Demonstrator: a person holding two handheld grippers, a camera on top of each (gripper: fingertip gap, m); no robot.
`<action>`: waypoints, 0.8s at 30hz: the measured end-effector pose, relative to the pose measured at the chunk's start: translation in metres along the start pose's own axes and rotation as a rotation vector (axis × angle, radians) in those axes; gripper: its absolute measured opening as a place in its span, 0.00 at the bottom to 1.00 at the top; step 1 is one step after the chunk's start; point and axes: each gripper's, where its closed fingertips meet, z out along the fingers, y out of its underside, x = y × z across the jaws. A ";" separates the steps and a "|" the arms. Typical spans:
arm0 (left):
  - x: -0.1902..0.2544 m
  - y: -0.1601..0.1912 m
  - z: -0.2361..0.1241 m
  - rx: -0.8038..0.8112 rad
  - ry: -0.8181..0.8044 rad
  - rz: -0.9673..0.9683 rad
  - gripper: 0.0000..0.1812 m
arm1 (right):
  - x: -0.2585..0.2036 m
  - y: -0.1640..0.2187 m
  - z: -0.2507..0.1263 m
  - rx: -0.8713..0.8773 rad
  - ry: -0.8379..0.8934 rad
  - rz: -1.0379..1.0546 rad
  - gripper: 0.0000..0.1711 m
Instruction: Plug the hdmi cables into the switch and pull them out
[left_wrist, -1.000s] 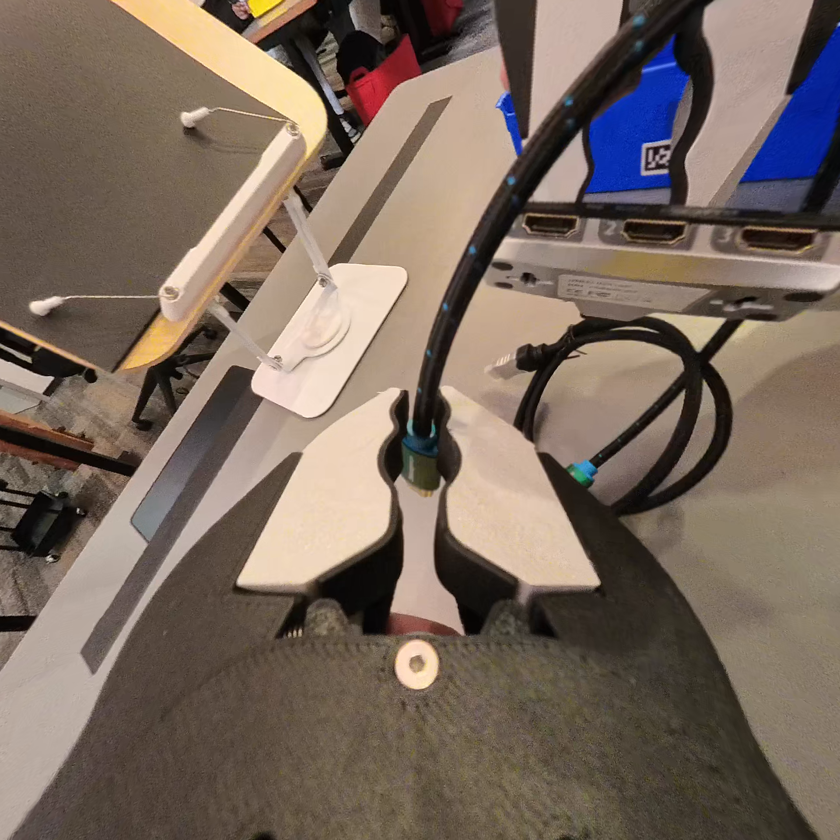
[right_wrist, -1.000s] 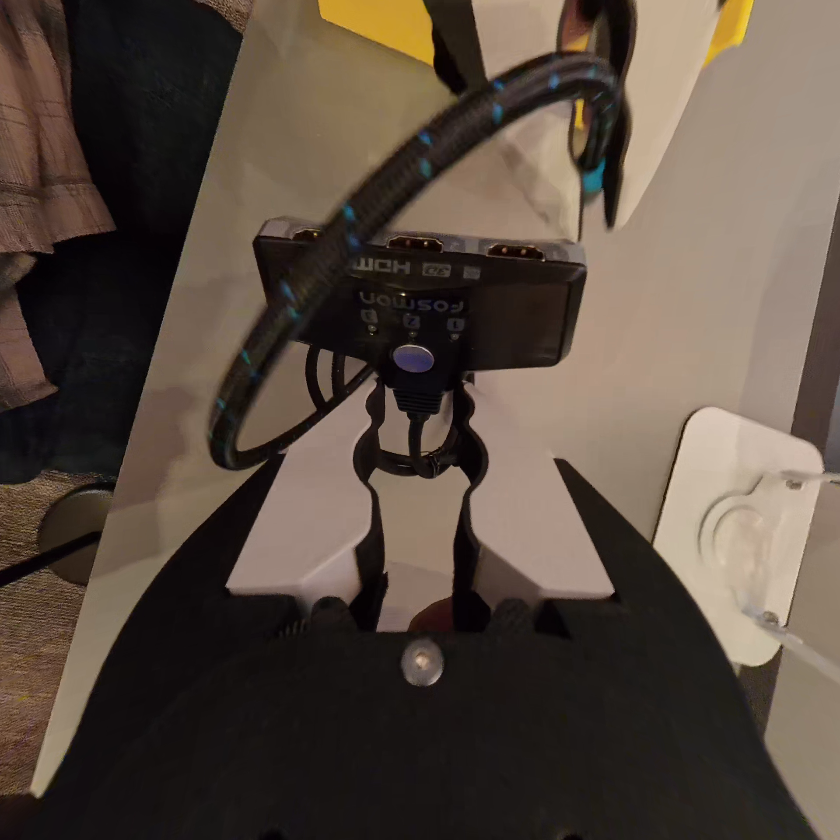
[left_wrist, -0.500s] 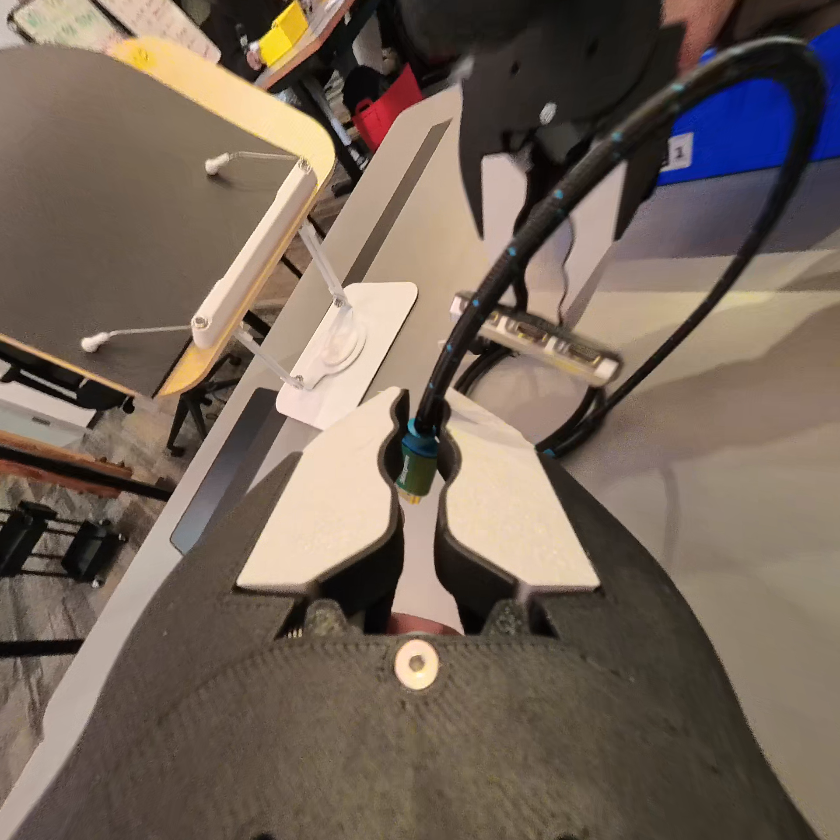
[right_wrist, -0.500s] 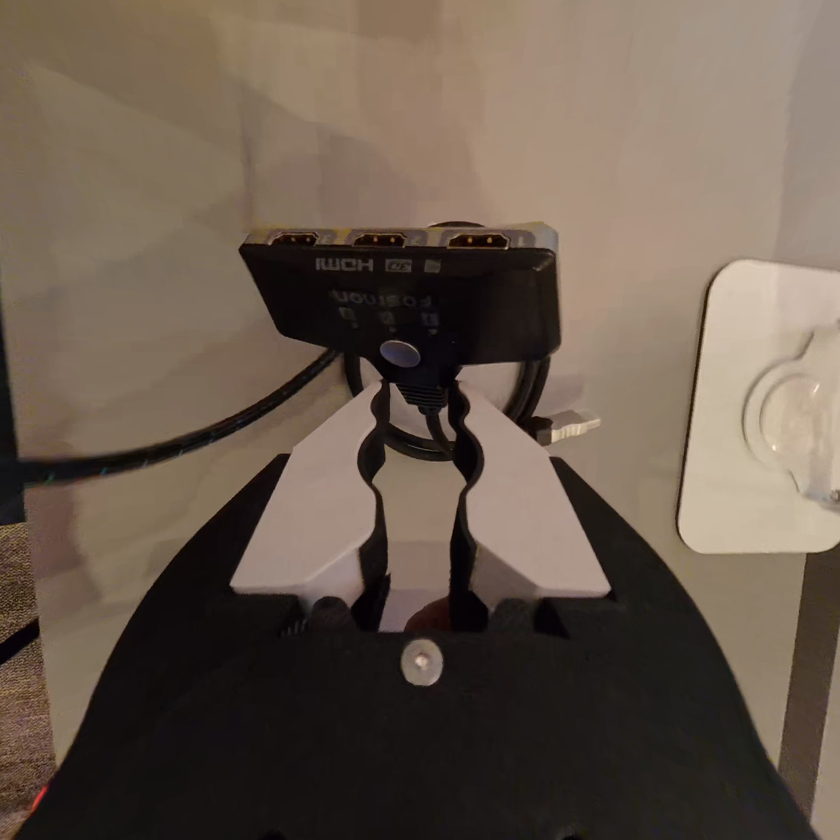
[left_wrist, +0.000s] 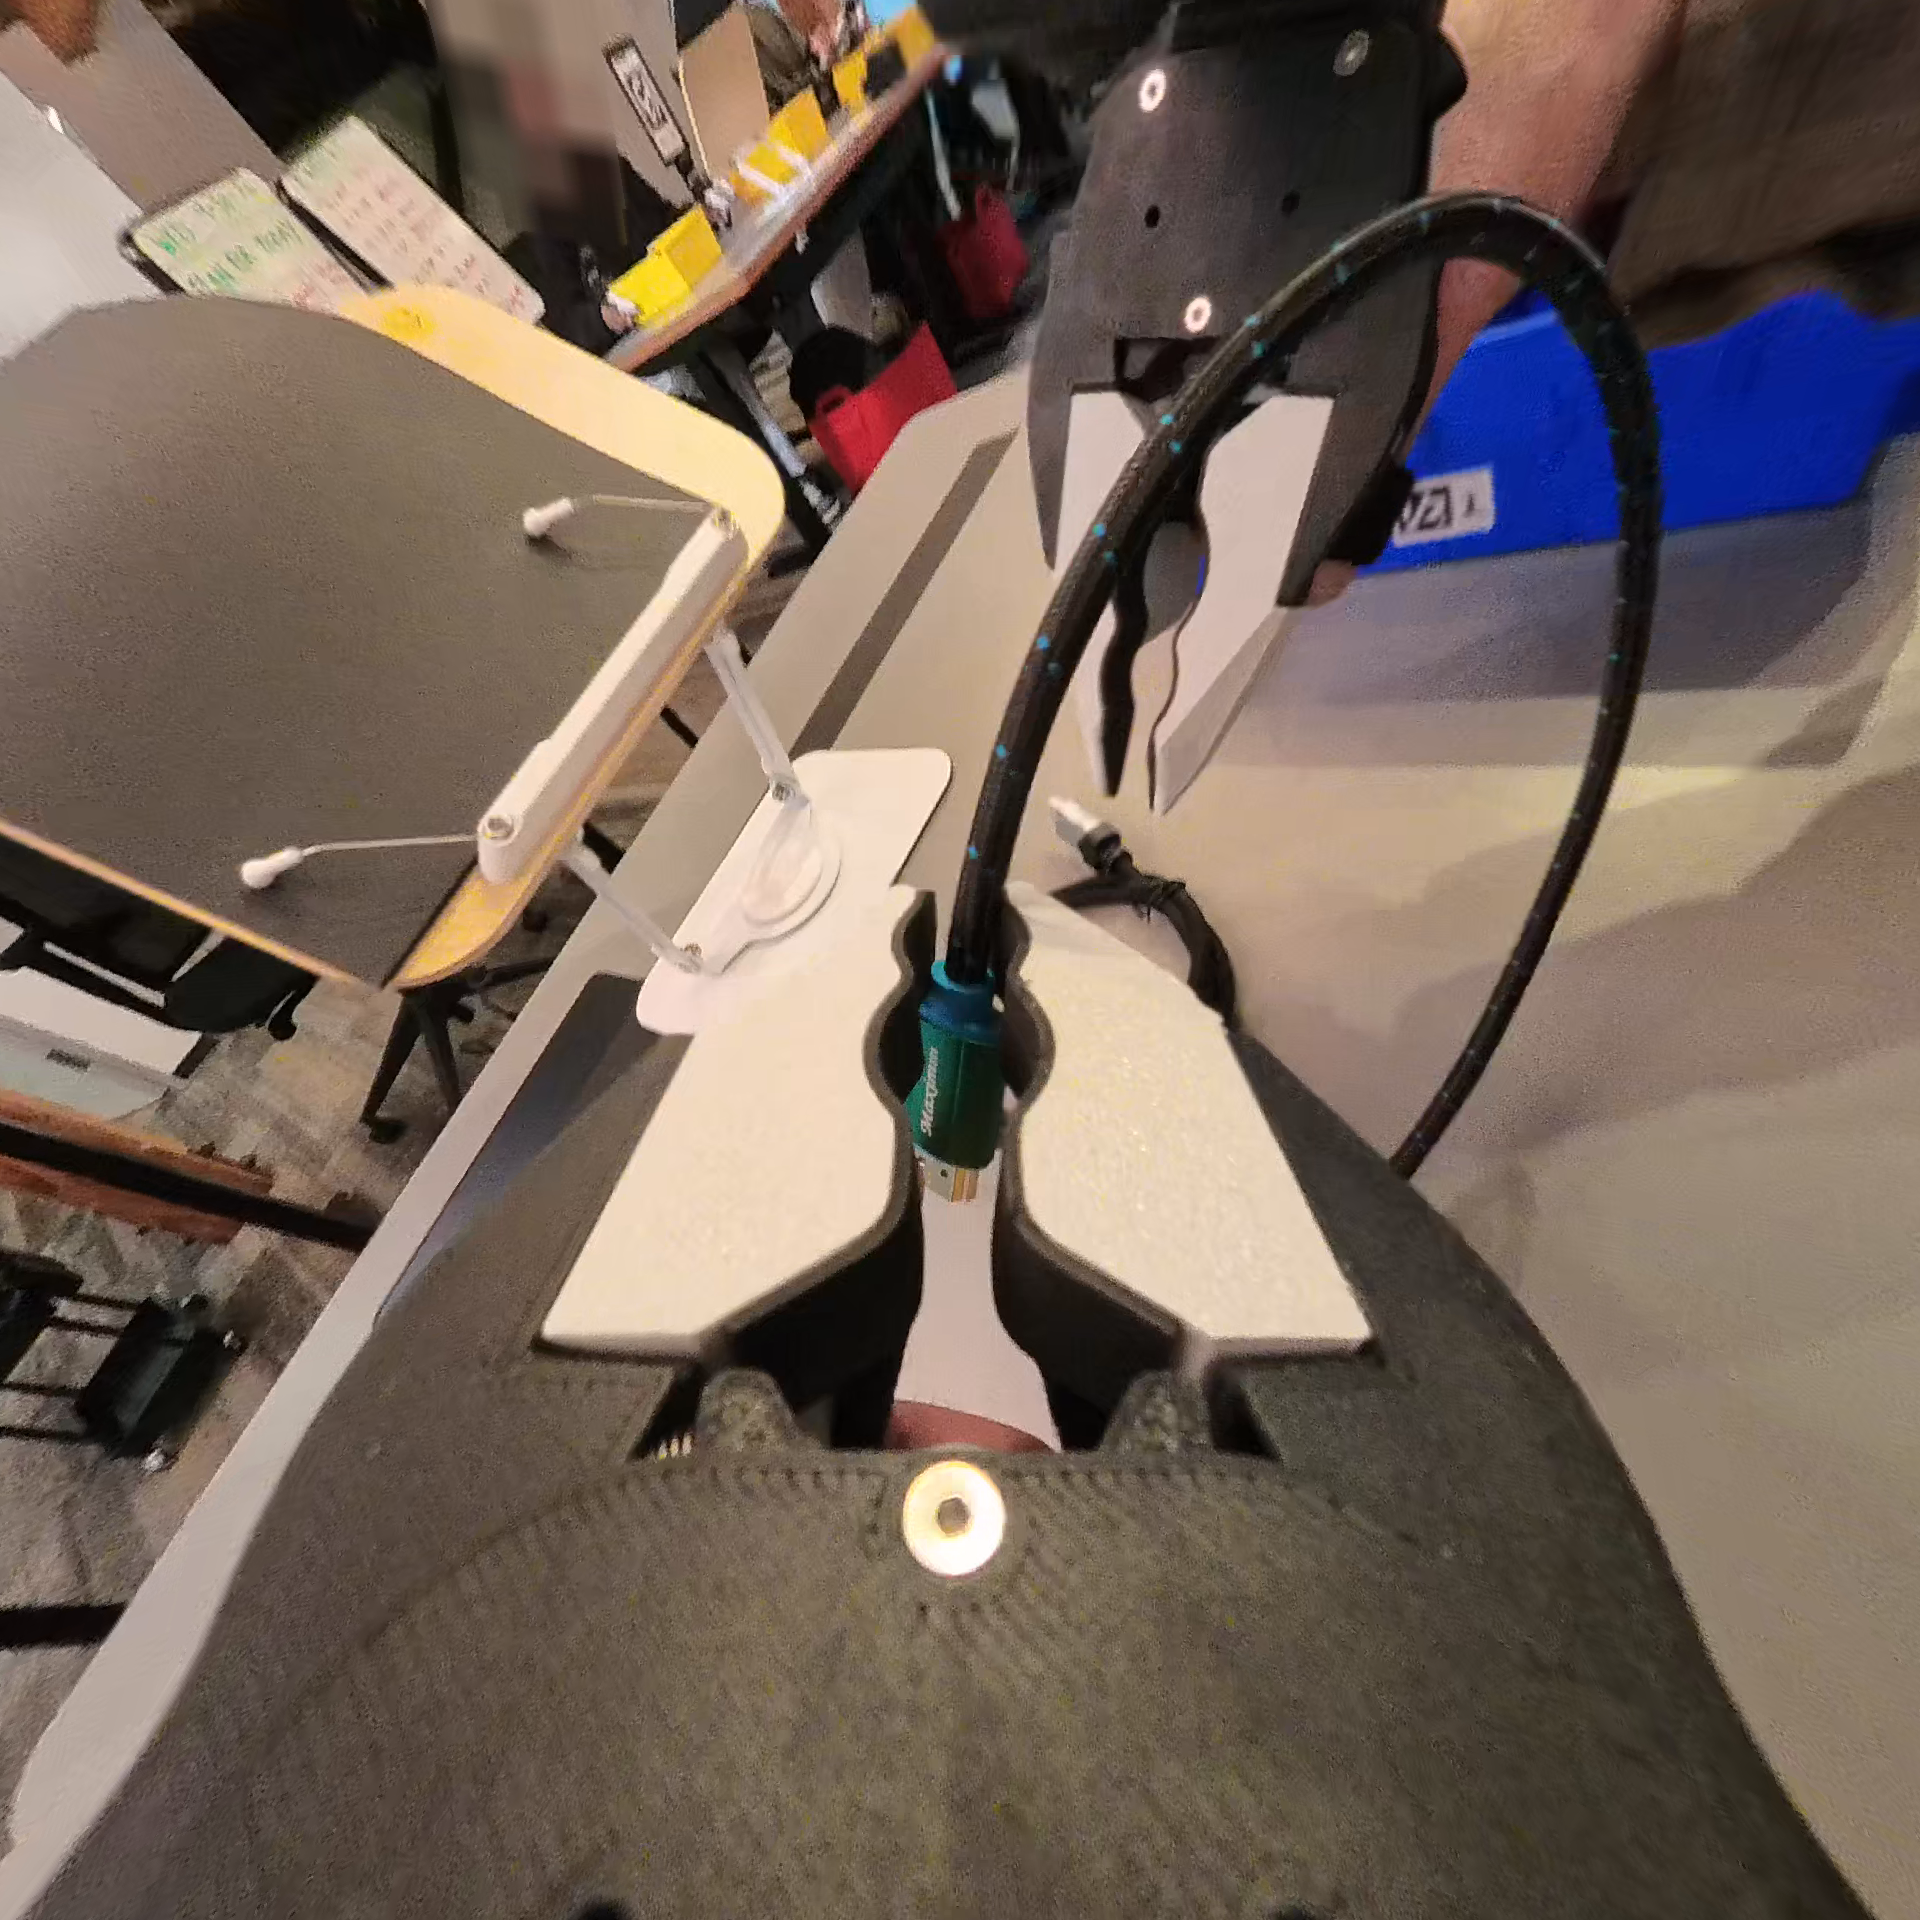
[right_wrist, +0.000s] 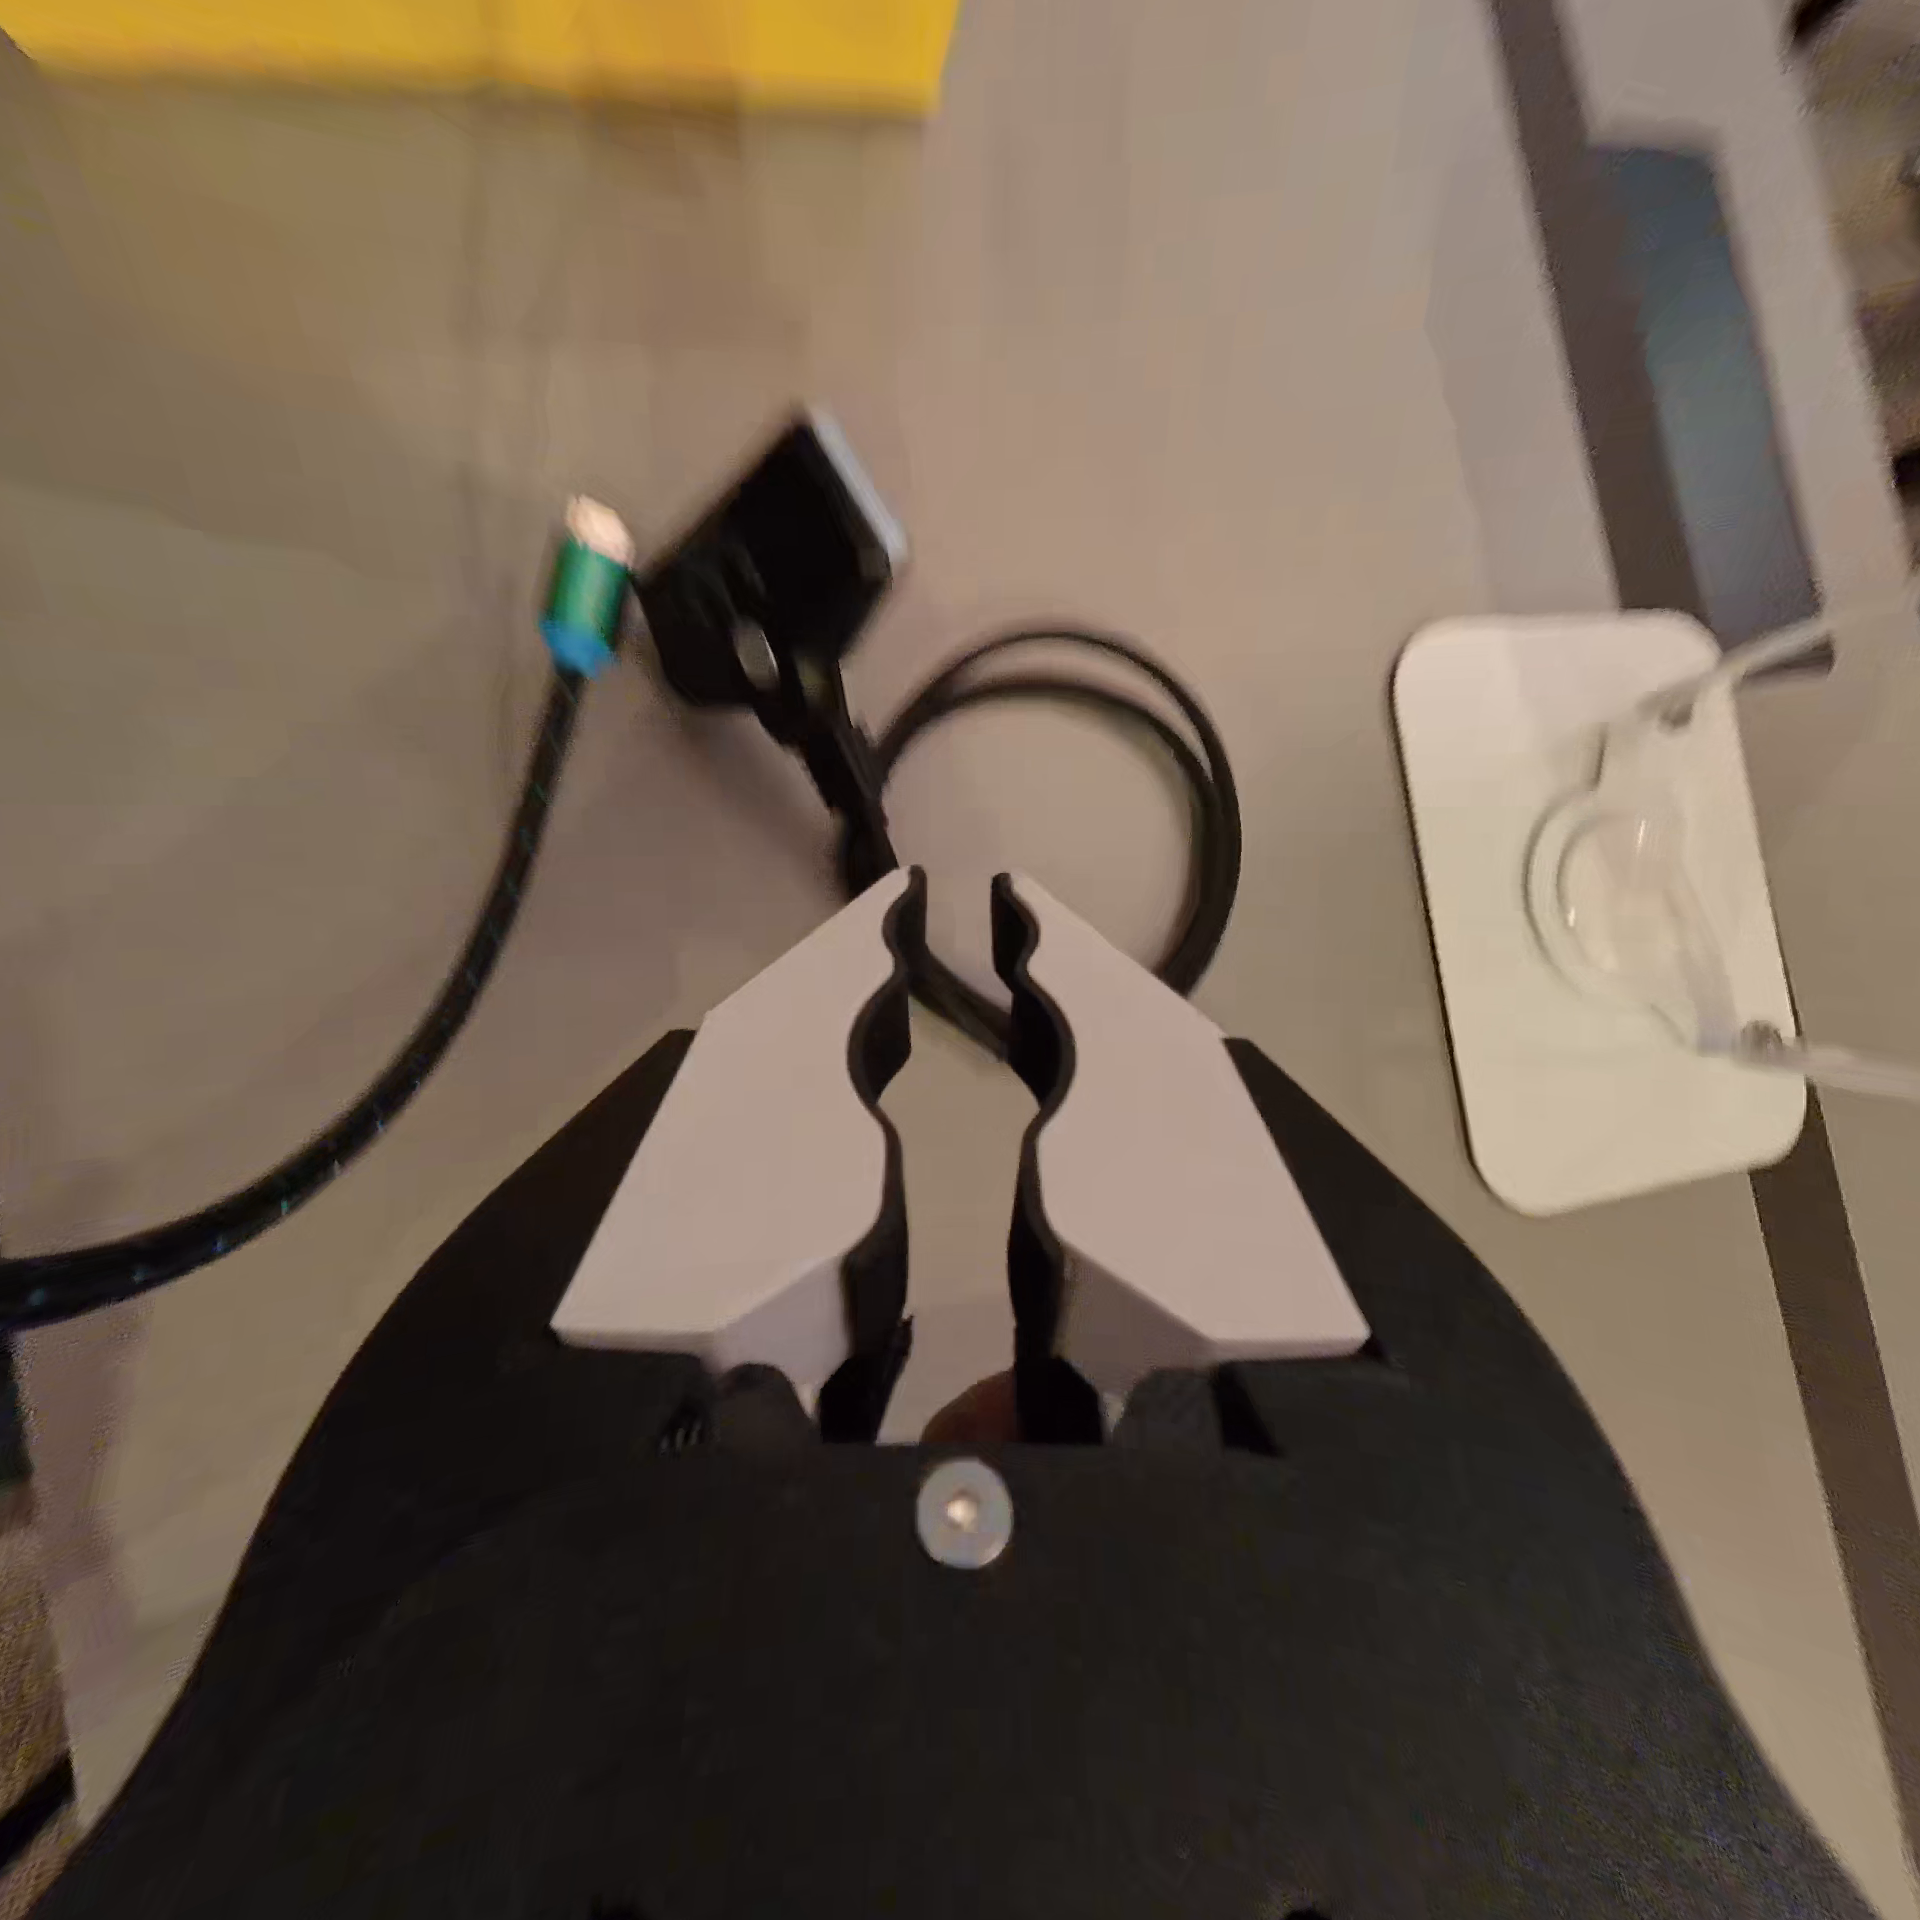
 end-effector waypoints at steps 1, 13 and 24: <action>-0.001 -0.003 -0.001 0.020 -0.005 -0.010 0.05 | -0.004 -0.014 -0.007 0.073 -0.021 0.019 0.07; 0.010 -0.057 -0.019 0.381 0.101 -0.187 0.05 | -0.044 -0.109 -0.021 0.468 -0.051 -0.053 0.16; -0.019 -0.082 -0.042 0.625 0.161 -0.597 0.05 | -0.044 -0.149 -0.030 0.643 0.347 -0.194 0.14</action>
